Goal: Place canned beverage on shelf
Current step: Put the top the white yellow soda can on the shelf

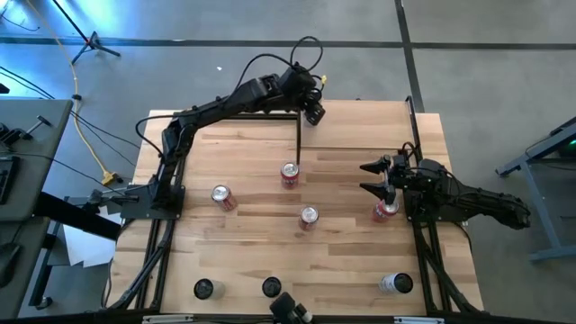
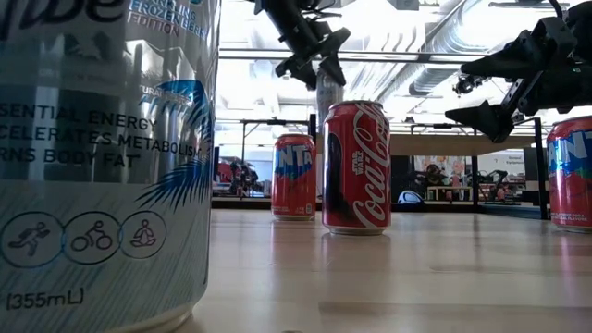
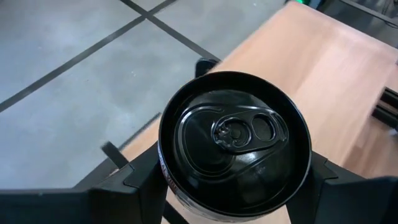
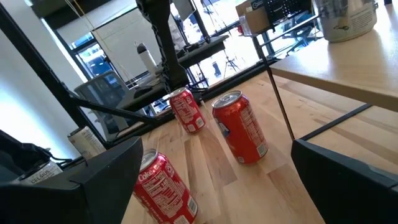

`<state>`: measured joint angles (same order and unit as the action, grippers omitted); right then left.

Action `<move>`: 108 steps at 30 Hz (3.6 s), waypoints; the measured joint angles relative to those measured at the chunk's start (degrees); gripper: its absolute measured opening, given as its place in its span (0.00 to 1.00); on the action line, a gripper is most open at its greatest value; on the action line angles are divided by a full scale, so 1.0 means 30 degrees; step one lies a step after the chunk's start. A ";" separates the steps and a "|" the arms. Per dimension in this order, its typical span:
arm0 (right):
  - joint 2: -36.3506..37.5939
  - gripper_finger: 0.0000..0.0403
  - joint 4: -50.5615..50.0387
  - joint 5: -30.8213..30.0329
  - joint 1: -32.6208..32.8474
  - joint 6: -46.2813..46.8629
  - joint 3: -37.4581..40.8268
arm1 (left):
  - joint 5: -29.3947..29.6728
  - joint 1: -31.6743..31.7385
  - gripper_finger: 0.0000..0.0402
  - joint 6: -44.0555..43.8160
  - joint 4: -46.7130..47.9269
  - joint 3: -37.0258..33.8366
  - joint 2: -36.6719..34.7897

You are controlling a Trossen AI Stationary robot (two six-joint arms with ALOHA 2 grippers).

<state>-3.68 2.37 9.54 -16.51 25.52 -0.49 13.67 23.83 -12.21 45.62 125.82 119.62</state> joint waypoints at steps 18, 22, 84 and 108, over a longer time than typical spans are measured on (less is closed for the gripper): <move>0.0000 0.99 0.0000 0.0000 0.0006 0.0000 0.0000 | -0.0754 0.1061 0.53 0.0951 -0.1493 -0.0007 0.0012; 0.0000 0.99 0.0000 0.0000 0.0004 0.0000 -0.0005 | -0.0758 0.1210 0.53 0.0985 -0.1824 -0.0007 0.0040; 0.0000 0.99 0.0000 0.0000 0.0006 0.0000 -0.0006 | -0.1661 0.1312 0.69 0.0838 0.0005 0.1661 0.1054; 0.0005 0.99 0.0000 0.0005 0.0005 0.0000 -0.0006 | -0.1304 0.1173 0.76 0.0908 -0.0214 0.1690 0.0967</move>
<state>-3.67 2.37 9.56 -16.49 25.52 -0.51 9.76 27.35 -9.48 44.98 130.89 122.52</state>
